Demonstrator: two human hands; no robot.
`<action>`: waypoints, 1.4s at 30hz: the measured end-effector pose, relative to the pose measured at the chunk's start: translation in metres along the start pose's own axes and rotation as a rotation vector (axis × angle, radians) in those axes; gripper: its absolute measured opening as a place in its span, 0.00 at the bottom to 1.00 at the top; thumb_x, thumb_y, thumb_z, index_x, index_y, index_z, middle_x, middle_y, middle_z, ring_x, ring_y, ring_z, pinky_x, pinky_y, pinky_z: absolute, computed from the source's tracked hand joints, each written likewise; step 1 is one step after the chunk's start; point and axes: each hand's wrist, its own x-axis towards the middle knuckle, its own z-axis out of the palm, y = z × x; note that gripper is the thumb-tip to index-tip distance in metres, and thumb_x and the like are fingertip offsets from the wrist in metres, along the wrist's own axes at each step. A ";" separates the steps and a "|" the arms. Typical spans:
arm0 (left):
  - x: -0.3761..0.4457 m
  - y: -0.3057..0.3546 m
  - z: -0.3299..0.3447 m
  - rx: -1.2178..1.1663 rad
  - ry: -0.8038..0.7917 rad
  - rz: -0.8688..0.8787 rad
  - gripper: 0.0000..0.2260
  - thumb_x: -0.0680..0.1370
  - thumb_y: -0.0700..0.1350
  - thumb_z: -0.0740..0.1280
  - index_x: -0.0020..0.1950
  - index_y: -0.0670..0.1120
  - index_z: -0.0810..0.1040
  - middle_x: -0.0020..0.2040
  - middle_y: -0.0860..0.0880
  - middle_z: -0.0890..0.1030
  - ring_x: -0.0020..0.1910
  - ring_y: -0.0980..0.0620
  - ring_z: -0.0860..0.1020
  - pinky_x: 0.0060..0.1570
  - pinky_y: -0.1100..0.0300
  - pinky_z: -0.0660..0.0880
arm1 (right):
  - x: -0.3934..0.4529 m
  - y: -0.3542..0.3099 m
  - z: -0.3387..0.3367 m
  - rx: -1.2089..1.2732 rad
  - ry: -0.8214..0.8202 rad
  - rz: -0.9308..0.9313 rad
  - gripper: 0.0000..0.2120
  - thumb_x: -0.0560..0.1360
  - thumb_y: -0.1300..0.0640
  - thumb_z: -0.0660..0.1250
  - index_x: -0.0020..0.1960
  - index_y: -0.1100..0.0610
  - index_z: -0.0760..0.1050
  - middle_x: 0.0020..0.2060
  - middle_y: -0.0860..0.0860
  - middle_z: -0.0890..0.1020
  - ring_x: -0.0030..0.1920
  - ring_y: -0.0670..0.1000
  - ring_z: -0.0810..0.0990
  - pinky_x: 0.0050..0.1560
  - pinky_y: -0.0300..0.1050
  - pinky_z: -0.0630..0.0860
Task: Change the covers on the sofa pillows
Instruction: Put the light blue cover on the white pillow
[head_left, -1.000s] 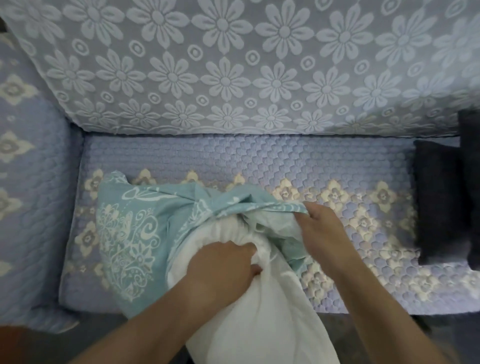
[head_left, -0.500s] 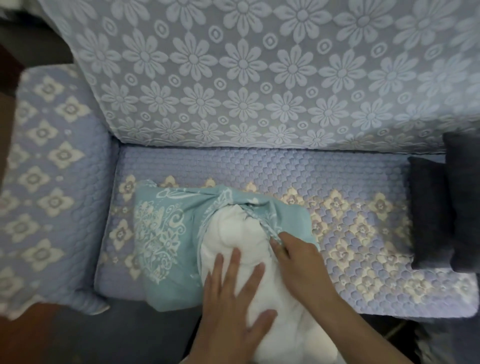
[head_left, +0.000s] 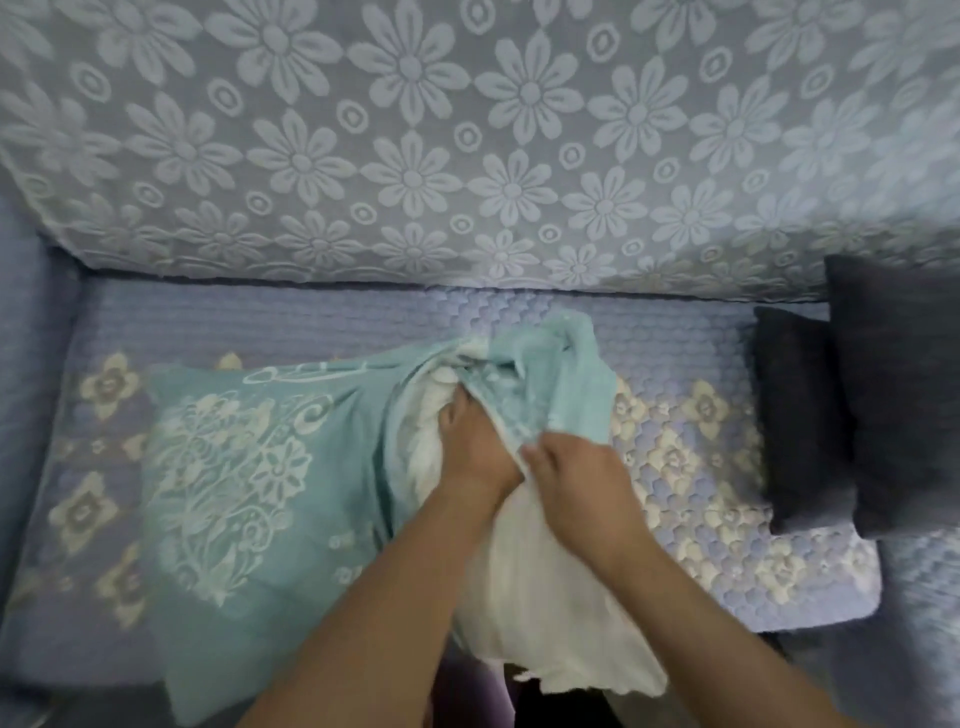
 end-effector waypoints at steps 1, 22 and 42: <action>-0.013 -0.008 0.003 -0.070 0.013 0.163 0.32 0.78 0.60 0.53 0.76 0.44 0.69 0.77 0.41 0.68 0.77 0.42 0.64 0.76 0.47 0.60 | 0.008 0.017 -0.004 0.031 0.009 0.057 0.17 0.83 0.51 0.60 0.36 0.53 0.68 0.37 0.55 0.81 0.41 0.58 0.78 0.41 0.48 0.66; -0.022 -0.020 0.051 0.367 -0.186 0.175 0.41 0.77 0.71 0.58 0.82 0.58 0.41 0.82 0.56 0.38 0.81 0.53 0.38 0.77 0.55 0.39 | 0.014 0.120 0.001 0.013 -0.020 0.074 0.04 0.73 0.65 0.65 0.46 0.59 0.74 0.43 0.53 0.76 0.43 0.56 0.76 0.40 0.48 0.67; -0.019 0.074 0.000 0.356 -0.088 0.975 0.14 0.78 0.57 0.64 0.48 0.47 0.80 0.46 0.50 0.78 0.47 0.47 0.76 0.50 0.48 0.73 | -0.003 0.124 -0.008 1.244 -0.290 0.350 0.21 0.73 0.74 0.65 0.60 0.54 0.81 0.55 0.54 0.85 0.55 0.54 0.84 0.56 0.52 0.81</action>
